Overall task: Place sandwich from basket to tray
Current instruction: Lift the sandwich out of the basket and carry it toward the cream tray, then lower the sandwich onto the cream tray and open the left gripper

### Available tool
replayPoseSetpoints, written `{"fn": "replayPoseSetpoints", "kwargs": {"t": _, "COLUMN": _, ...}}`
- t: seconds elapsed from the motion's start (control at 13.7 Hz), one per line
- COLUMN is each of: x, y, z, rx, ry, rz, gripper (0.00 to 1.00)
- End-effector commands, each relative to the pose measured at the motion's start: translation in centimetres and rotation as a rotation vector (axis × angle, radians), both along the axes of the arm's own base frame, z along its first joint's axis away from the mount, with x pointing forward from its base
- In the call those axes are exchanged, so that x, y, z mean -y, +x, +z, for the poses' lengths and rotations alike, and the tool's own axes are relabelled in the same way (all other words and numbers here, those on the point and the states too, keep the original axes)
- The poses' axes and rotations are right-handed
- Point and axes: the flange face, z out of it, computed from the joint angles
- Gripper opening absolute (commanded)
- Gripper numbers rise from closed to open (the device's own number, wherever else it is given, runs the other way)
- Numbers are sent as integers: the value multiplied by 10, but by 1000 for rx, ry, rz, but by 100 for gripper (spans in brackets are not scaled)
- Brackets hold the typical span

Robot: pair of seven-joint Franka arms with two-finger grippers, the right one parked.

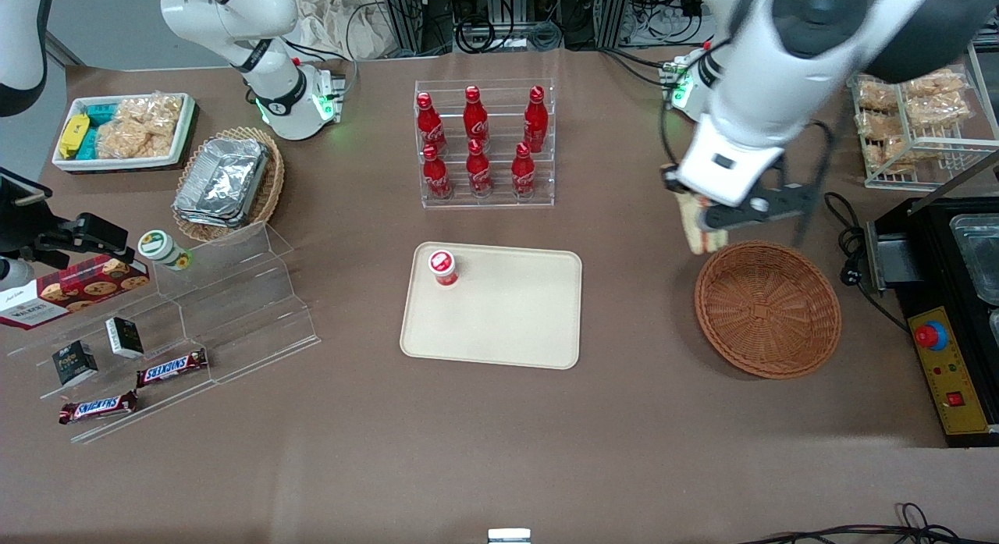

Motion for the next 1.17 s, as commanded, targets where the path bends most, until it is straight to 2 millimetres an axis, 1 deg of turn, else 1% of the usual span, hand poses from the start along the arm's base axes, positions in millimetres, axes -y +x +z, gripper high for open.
{"fn": "replayPoseSetpoints", "kwargs": {"t": 0.0, "x": 57, "y": 12, "z": -51, "rx": 33, "ry": 34, "rz": 51, "gripper": 0}}
{"fn": "replayPoseSetpoints", "kwargs": {"t": 0.15, "x": 82, "y": 29, "z": -97, "rx": 66, "ry": 9, "rz": 95, "gripper": 0}}
{"fn": "replayPoseSetpoints", "kwargs": {"t": 0.22, "x": 98, "y": 32, "z": -122, "rx": 71, "ry": 7, "rz": 87, "gripper": 0}}
{"fn": "replayPoseSetpoints", "kwargs": {"t": 0.36, "x": 114, "y": 46, "z": -174, "rx": 76, "ry": -8, "rz": 93, "gripper": 0}}
{"fn": "replayPoseSetpoints", "kwargs": {"t": 0.51, "x": 137, "y": 51, "z": -228, "rx": 93, "ry": -27, "rz": 109, "gripper": 0}}
{"fn": "replayPoseSetpoints", "kwargs": {"t": 0.66, "x": 146, "y": 55, "z": -274, "rx": 90, "ry": -36, "rz": 122, "gripper": 0}}
{"fn": "replayPoseSetpoints", "kwargs": {"t": 0.73, "x": 148, "y": 57, "z": -291, "rx": 91, "ry": -42, "rz": 121, "gripper": 0}}
{"fn": "replayPoseSetpoints", "kwargs": {"t": 0.8, "x": 161, "y": 49, "z": -309, "rx": 92, "ry": -44, "rz": 98, "gripper": 0}}
{"fn": "replayPoseSetpoints", "kwargs": {"t": 0.88, "x": 166, "y": 47, "z": -327, "rx": 94, "ry": -40, "rz": 88, "gripper": 0}}
{"fn": "replayPoseSetpoints", "kwargs": {"t": 0.95, "x": 168, "y": 46, "z": -341, "rx": 103, "ry": -32, "rz": 83, "gripper": 0}}
{"fn": "replayPoseSetpoints", "kwargs": {"t": 1.02, "x": 168, "y": 47, "z": -344, "rx": 111, "ry": -24, "rz": 82, "gripper": 9}}
{"fn": "replayPoseSetpoints", "kwargs": {"t": 1.09, "x": 167, "y": 48, "z": -342, "rx": 113, "ry": -26, "rz": 86, "gripper": 29}}
